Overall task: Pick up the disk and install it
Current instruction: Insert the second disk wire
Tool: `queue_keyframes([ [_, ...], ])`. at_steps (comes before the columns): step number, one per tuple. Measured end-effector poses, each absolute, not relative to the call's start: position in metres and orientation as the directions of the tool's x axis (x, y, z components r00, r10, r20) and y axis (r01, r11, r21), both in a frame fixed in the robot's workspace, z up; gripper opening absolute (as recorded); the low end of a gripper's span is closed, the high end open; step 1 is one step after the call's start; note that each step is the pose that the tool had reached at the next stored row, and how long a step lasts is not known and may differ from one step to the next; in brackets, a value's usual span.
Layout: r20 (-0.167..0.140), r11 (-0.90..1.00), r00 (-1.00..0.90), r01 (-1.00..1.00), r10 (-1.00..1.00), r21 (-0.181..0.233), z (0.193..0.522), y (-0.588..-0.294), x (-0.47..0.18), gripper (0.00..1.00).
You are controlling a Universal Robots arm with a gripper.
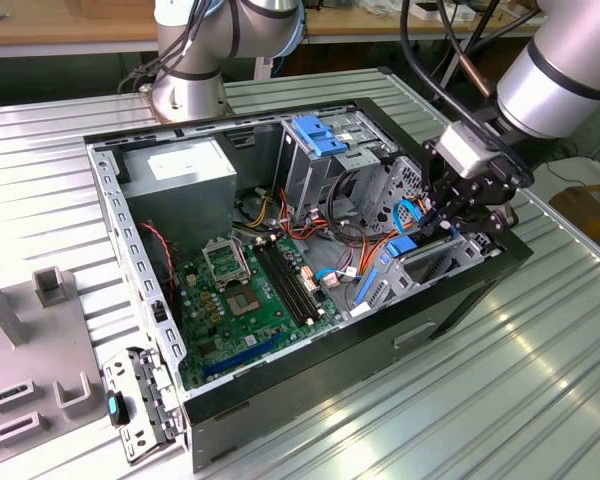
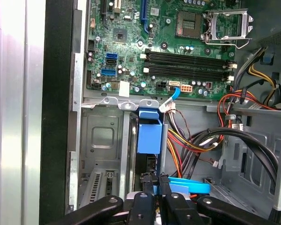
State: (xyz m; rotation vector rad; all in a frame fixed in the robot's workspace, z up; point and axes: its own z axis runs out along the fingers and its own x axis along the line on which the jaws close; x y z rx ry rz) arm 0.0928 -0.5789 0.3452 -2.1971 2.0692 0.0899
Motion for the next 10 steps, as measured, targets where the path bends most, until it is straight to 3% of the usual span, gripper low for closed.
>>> queue_keyframes([
  [9, -0.129, -0.057, 0.062, -0.997, -0.99, -0.048, 0.341, -0.579, 0.093, 0.17],
  [10, -0.129, -0.057, 0.062, -0.997, -0.99, -0.048, 0.354, -0.579, 0.093, 0.24],
])
